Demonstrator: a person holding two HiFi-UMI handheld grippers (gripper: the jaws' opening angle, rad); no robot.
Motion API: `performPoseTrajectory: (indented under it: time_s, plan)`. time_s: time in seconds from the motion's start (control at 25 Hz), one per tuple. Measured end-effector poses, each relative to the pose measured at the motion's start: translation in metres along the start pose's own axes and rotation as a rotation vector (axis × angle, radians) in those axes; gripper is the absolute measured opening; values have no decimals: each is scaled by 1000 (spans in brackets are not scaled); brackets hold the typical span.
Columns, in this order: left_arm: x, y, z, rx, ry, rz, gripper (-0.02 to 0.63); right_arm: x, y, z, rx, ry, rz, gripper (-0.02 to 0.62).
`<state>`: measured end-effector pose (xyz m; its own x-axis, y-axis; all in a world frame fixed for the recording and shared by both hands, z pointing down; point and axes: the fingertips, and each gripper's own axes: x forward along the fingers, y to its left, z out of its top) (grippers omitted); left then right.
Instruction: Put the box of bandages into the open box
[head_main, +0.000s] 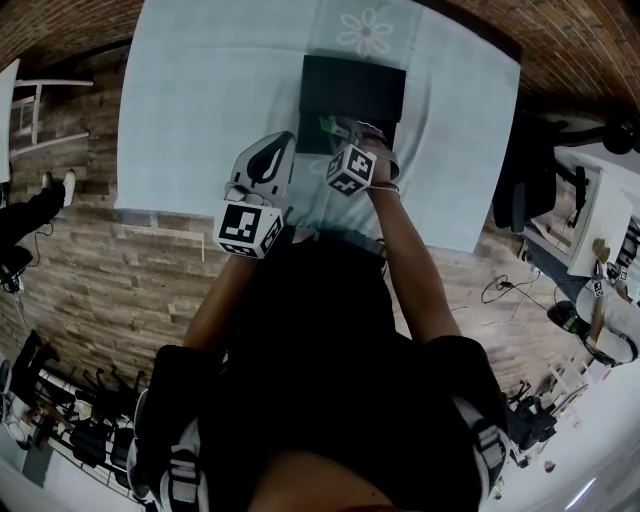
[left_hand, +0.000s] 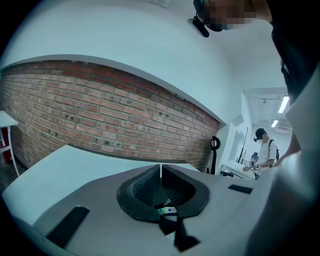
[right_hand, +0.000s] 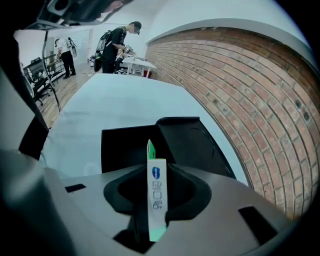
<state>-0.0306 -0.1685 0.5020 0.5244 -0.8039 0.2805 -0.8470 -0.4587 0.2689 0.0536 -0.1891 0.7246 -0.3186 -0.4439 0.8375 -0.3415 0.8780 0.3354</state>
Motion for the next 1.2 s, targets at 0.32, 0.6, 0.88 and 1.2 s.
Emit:
performPoseTrajectory:
  time_s: [0.32, 0.6, 0.88, 1.2]
  plan:
    - [-2, 4, 1, -10, -1, -6, 38, -2, 4, -1, -6, 5, -5, 109]
    - [-2, 5, 1, -11, -2, -3, 38, 0, 3, -1, -50, 6, -16, 107]
    - [-5, 7, -1, -20, 1, 3, 38, 4, 2, 0, -143, 15, -39, 107]
    - [-8, 9, 0, -20, -5, 11, 38, 9, 4, 2, -169, 12, -29, 110]
